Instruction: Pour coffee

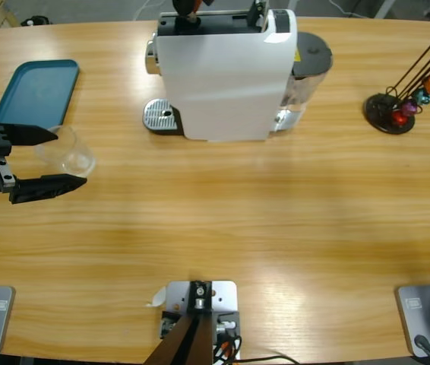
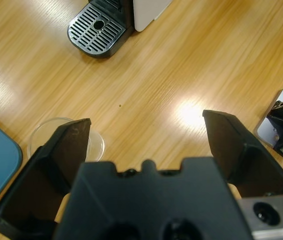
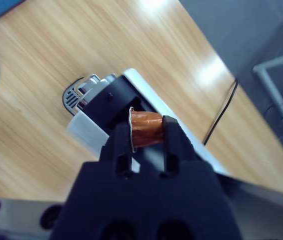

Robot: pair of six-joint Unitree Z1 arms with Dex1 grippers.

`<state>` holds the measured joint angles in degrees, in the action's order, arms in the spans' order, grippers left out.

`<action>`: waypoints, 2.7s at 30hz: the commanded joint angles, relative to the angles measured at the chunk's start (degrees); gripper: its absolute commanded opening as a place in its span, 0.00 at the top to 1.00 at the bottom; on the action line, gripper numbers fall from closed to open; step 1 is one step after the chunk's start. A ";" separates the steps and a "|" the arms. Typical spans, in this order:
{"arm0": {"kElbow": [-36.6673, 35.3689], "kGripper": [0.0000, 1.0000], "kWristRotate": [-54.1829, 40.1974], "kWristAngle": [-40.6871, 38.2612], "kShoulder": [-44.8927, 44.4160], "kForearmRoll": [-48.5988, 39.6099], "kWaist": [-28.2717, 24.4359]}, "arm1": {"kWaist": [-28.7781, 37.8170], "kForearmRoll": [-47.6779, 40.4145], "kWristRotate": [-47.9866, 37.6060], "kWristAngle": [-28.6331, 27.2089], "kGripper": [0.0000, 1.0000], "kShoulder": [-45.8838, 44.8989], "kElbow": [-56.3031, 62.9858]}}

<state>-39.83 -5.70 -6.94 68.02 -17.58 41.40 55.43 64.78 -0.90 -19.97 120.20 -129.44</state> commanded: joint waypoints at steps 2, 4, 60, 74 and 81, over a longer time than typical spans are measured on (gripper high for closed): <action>2.32 0.03 -0.31 -0.12 0.55 0.87 -0.43 | -0.48 3.88 -20.68 0.30 1.00 1.27 -5.19; 2.51 0.03 -0.28 -0.26 0.64 1.06 -0.43 | -0.76 4.10 -23.32 0.47 1.00 1.39 -5.81; 3.86 0.03 -0.19 -0.04 0.45 1.32 -0.45 | -2.96 8.10 -42.85 9.12 0.00 6.98 -8.30; 3.62 0.03 -0.30 0.18 -1.22 2.11 -0.45 | 0.66 7.89 -31.88 7.82 0.00 -1.97 -6.95; 1.25 0.03 -0.84 1.76 -3.95 0.97 -0.43 | 5.64 17.33 -31.79 3.44 0.00 -8.26 -6.10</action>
<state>-38.14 -5.70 -6.53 67.04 -16.20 41.40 56.88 74.68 -33.52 -13.56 117.89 -137.37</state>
